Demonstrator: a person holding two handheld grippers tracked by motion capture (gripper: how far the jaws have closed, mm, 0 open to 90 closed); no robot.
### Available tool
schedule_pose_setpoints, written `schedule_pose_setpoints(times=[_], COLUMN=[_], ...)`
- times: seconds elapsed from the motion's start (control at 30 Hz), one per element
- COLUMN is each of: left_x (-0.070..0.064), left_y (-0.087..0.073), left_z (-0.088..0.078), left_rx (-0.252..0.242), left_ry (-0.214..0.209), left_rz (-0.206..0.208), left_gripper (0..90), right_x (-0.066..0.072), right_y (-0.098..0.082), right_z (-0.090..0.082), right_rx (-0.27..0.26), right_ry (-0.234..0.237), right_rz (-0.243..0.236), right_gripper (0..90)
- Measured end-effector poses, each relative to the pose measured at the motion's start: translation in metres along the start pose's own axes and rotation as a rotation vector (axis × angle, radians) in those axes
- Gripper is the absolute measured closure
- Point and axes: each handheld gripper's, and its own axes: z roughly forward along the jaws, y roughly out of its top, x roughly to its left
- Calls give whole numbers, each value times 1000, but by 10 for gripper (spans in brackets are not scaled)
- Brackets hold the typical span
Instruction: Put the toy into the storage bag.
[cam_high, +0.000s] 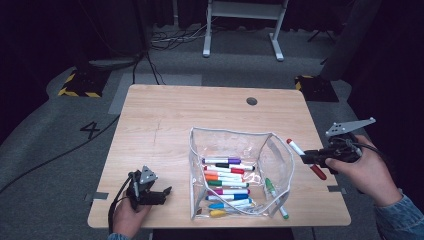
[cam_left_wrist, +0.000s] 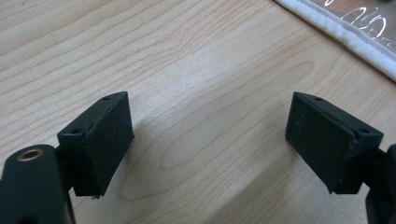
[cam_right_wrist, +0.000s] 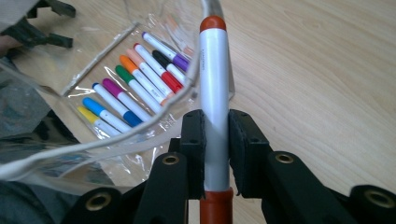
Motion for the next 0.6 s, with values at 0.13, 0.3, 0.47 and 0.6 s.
schedule_pose_setpoints(times=[0.13, 0.3, 0.47, 0.6], left_x=[0, 0, 0, 0], left_y=[0, 0, 0, 0], left_z=[0, 0, 0, 0], left_rx=[-3, -3, -4, -3], left_ry=[-1, -1, -1, -1], left_rz=[-7, -5, -6, -5], left_gripper=[151, 151, 151, 151], right_x=[15, 38, 64, 80], right_y=[11, 26, 40, 48], right_z=[-10, -13, -8, 1], right_rx=[-11, 0, 11, 25], right_ry=[19, 64, 122, 161], right_rz=[-55, -132, -207, -247], right_gripper=[766, 766, 766, 766])
